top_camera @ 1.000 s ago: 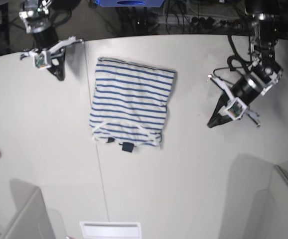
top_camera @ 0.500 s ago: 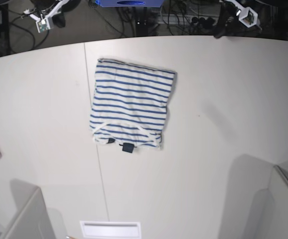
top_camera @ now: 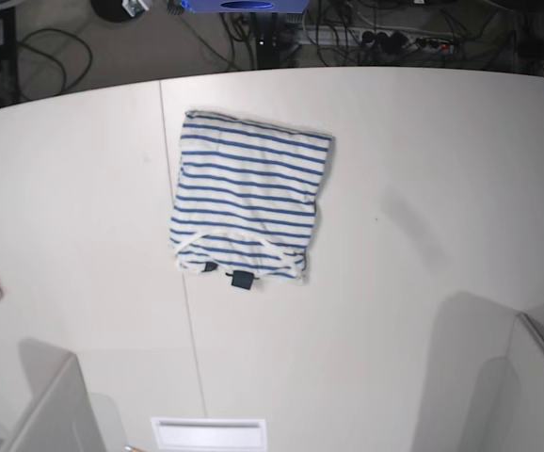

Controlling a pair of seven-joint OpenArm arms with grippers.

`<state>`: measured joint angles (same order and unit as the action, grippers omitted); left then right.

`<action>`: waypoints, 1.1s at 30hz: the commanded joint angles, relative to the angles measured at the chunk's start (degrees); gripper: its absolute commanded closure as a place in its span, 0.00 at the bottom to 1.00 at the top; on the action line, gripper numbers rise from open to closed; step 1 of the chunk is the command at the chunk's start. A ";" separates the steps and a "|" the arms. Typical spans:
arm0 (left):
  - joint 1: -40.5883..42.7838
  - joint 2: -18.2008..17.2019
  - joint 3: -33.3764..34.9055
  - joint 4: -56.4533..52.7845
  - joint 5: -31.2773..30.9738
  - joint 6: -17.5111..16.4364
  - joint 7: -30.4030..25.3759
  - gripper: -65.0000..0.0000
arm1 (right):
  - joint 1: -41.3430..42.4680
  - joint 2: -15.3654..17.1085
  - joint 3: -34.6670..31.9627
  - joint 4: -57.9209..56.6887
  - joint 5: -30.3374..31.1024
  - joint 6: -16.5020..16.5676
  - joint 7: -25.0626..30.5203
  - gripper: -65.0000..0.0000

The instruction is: Fold the T-shirt properly

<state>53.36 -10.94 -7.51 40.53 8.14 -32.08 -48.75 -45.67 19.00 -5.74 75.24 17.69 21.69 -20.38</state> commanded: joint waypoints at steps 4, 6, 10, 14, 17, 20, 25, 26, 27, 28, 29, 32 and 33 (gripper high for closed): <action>-8.05 -0.80 5.71 -18.78 1.31 7.50 -1.49 1.00 | 8.44 1.08 -10.66 -13.48 0.72 -1.17 5.30 1.00; -13.32 -0.80 7.90 -27.48 1.31 8.91 -1.49 1.00 | 12.31 0.56 -14.35 -20.34 0.72 -1.17 6.98 1.00; -20.09 -0.45 8.26 -35.74 1.31 10.58 -1.05 1.00 | 18.37 -2.26 -19.89 -34.93 0.64 -1.17 14.01 1.00; -26.15 1.14 7.02 -39.08 -0.98 13.39 5.10 1.00 | 26.73 -6.48 -28.50 -55.42 0.37 -1.25 28.34 1.00; -30.46 2.72 7.02 -39.52 -1.59 14.71 15.57 1.00 | 32.00 -10.61 -32.99 -68.87 0.72 -5.47 37.39 1.00; -33.01 4.65 7.02 -39.52 -1.68 16.12 22.33 1.00 | 33.41 -12.46 -33.25 -72.65 0.72 -13.56 41.70 1.00; -34.42 7.03 6.94 -39.52 -1.68 16.91 23.13 1.00 | 33.58 -12.28 -33.25 -70.89 0.72 -16.46 41.08 1.00; -34.42 7.47 6.94 -39.52 -1.68 17.44 23.13 1.00 | 33.67 -12.28 -33.25 -70.98 0.72 -16.46 41.08 1.00; -34.51 7.82 6.85 -39.43 -1.68 18.32 23.13 1.00 | 33.67 -12.28 -33.25 -70.98 0.72 -16.64 40.65 1.00; -34.51 8.08 6.85 -39.17 -1.68 19.28 23.04 1.00 | 33.67 -12.28 -33.25 -71.07 0.72 -16.81 40.12 1.00; -34.51 8.17 6.85 -38.20 -1.68 19.99 23.04 1.00 | 33.67 -12.28 -33.25 -71.07 0.72 -16.81 39.50 1.00; -33.80 9.58 7.02 -35.13 -1.68 20.43 23.13 1.00 | 33.32 -12.28 -33.25 -71.07 0.72 -16.81 38.98 1.00; -33.80 9.66 7.02 -35.13 -1.68 20.51 23.21 1.00 | 33.23 -12.28 -33.25 -71.07 0.72 -16.81 38.98 1.00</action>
<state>18.22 -1.30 -0.64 5.67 6.13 -11.73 -25.71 -11.68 6.39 -38.89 4.38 18.26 4.95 18.48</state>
